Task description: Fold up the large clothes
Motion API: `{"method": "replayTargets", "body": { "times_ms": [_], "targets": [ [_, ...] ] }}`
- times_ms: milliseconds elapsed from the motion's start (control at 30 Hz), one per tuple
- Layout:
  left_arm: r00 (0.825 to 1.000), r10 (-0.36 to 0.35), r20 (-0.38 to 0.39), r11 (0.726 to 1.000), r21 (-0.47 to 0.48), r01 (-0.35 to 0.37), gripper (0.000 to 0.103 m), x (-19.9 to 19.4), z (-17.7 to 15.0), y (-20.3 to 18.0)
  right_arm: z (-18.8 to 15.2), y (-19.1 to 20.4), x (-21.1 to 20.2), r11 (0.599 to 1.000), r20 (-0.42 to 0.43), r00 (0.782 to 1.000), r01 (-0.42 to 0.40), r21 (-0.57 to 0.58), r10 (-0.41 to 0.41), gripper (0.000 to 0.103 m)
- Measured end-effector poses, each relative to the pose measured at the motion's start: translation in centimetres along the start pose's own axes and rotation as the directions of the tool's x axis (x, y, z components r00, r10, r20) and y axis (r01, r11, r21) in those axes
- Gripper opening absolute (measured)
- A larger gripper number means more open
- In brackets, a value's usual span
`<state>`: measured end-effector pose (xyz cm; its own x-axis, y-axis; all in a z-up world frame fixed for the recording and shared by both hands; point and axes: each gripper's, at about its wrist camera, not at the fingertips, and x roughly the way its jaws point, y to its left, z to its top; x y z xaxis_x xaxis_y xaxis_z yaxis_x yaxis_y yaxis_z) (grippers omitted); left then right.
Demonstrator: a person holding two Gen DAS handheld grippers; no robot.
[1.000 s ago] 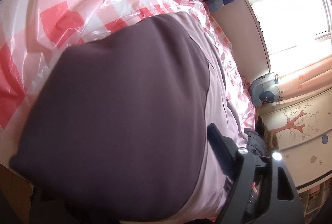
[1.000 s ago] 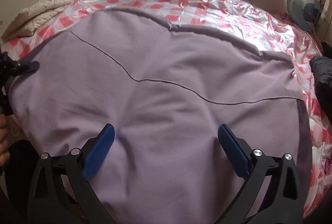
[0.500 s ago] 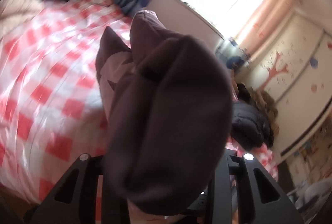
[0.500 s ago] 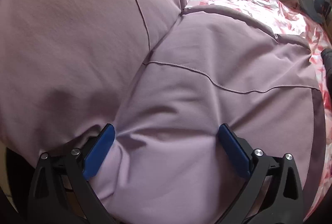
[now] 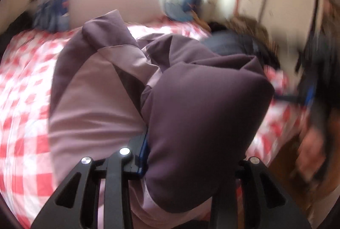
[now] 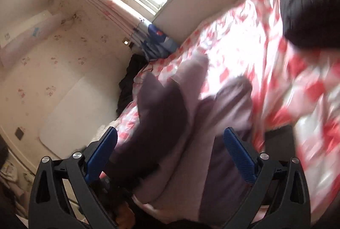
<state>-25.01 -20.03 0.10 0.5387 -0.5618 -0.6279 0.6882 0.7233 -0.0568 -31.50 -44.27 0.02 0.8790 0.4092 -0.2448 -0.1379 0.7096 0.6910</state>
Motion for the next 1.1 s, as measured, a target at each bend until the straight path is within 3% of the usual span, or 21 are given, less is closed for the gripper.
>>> {"method": "replayTargets", "body": {
  "times_ms": [100,200,233,267,333,367,400,500,567,633,733,800,900,1000,1033,1067,1100],
  "targets": [
    [0.999,0.028,-0.032,0.993,0.117,-0.024,0.035,2.1,-0.6,-2.9,3.7,1.5,1.4,0.988,-0.07,0.993,0.088,-0.126,-0.097,0.097],
    [0.997,0.067,-0.044,0.975,0.215,-0.056,0.035,2.8,-1.5,-4.9,5.5,3.3,6.5,0.955,-0.195,0.958,0.158,-0.252,-0.21,0.097],
    [0.996,0.084,-0.042,0.966,0.247,-0.071,0.035,2.8,-1.7,-5.3,5.4,3.7,8.7,0.936,-0.231,0.937,0.19,-0.295,-0.263,0.097],
    [0.994,0.097,-0.042,0.959,0.271,-0.082,0.035,2.8,-2.2,-5.9,5.3,3.7,10.8,0.897,-0.246,0.901,0.259,-0.357,-0.358,0.097],
    [0.993,0.113,-0.035,0.949,0.299,-0.097,0.039,2.2,-2.9,-5.8,4.0,2.4,14.7,0.806,-0.254,0.808,0.391,-0.443,-0.532,0.097],
    [0.993,0.108,-0.043,0.949,0.304,-0.09,0.04,1.7,-3.2,-5.6,3.2,1.1,16.1,0.78,-0.261,0.775,0.422,-0.463,-0.575,0.097],
    [0.994,0.094,-0.06,0.949,0.306,-0.071,0.042,1.1,-3.6,-5.3,2.5,-0.2,17.1,0.794,-0.283,0.775,0.418,-0.441,-0.565,0.097],
    [0.994,0.009,-0.106,0.953,0.301,0.024,0.045,-2.1,-4.5,-3.7,0.4,-3.6,16.3,0.845,-0.289,0.808,0.419,-0.333,-0.514,0.096],
    [0.988,-0.088,-0.128,0.966,0.231,0.116,0.045,-4.7,-4.7,-2.0,-0.1,-4.8,15.4,0.863,-0.279,0.826,0.412,-0.293,-0.49,0.096],
    [0.981,-0.172,-0.086,0.975,0.125,0.182,0.045,-7.3,-4.1,0.4,-0.5,-5.4,14.9,0.859,-0.266,0.828,0.418,-0.295,-0.494,0.096],
    [0.985,-0.174,-0.008,0.985,0.015,0.174,0.05,-8.9,-1.8,3.5,-0.6,-6.7,14.0,0.871,-0.269,0.836,0.412,-0.267,-0.478,0.096],
    [0.988,-0.152,-0.001,0.988,0.009,0.152,0.053,-6.9,0.3,3.8,-0.3,-7.2,13.8,0.878,-0.279,0.838,0.407,-0.251,-0.469,0.096],
    [0.984,-0.146,-0.103,0.988,0.04,0.15,0.053,-1.5,0.9,3.5,0.6,-7.3,13.7,0.87,-0.305,0.82,0.412,-0.27,-0.484,0.096],
    [0.992,-0.06,-0.111,0.986,0.149,0.076,0.053,1.2,0.0,2.1,1.2,-7.3,13.1,0.827,-0.347,0.756,0.458,-0.328,-0.556,0.096],
    [0.993,-0.05,-0.108,0.985,0.161,0.067,0.053,1.2,0.1,2.0,1.7,-7.2,12.7,0.826,-0.359,0.747,0.468,-0.316,-0.56,0.096],
    [0.993,-0.05,-0.106,0.984,0.162,0.067,0.053,1.0,0.0,2.1,2.2,-6.7,12.0,0.814,-0.339,0.744,0.488,-0.314,-0.576,0.096],
    [0.993,-0.052,-0.107,0.984,0.164,0.07,0.053,0.9,-0.1,2.3,3.0,-5.8,11.1,0.814,-0.297,0.763,0.492,-0.309,-0.574,0.096]
  ]
}}
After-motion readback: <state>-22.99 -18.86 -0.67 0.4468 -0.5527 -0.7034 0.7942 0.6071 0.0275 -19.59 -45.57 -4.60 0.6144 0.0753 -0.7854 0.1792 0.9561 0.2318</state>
